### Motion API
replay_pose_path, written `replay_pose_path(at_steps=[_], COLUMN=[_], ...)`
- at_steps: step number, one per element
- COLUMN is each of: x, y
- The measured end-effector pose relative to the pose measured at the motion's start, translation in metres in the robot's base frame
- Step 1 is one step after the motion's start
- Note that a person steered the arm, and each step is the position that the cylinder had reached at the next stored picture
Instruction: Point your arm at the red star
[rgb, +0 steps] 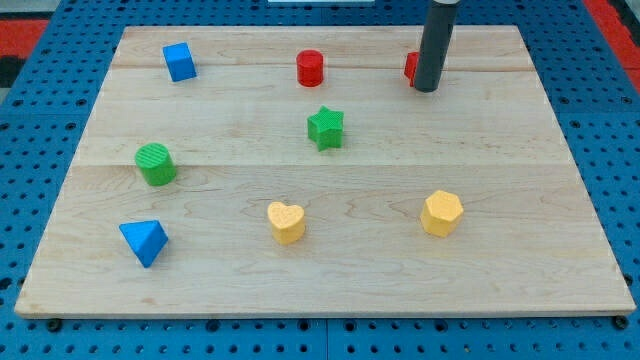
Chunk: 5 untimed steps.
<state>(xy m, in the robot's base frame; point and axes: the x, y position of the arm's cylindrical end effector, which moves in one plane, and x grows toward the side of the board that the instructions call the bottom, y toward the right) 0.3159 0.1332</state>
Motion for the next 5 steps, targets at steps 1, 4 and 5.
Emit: replay_pose_path(at_steps=[1,4,5], x=[0.0,-0.005,-0.024], y=[0.0,-0.064,-0.081])
